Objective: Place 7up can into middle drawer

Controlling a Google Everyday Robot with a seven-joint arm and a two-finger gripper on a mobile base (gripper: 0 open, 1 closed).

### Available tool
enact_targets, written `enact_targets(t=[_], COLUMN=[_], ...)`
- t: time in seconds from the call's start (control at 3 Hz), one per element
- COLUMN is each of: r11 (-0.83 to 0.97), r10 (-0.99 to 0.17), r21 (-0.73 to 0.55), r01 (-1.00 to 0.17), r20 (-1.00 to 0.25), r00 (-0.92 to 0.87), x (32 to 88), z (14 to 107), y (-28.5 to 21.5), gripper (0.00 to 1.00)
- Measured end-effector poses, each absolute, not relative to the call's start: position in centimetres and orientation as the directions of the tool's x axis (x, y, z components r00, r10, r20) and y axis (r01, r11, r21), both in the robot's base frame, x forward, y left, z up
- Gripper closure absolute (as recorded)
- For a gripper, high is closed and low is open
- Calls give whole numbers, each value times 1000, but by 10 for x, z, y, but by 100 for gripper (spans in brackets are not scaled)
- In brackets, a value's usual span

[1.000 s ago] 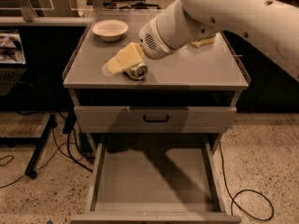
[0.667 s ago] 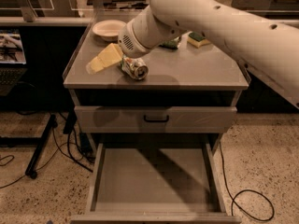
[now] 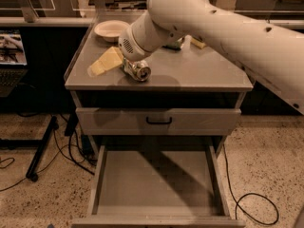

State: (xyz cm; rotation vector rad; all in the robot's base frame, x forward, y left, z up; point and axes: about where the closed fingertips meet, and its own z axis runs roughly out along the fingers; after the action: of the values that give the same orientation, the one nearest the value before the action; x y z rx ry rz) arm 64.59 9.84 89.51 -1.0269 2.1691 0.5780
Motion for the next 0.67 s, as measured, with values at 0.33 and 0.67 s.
enact_targets(t=[0.33, 0.67], r11=[614, 633], r10=[-502, -511], r21=[103, 85], r01=[-782, -769], r20=[-714, -701], r00=[-488, -498], x=[657, 667], z=[882, 872], y=[101, 98], gripper=[0, 0])
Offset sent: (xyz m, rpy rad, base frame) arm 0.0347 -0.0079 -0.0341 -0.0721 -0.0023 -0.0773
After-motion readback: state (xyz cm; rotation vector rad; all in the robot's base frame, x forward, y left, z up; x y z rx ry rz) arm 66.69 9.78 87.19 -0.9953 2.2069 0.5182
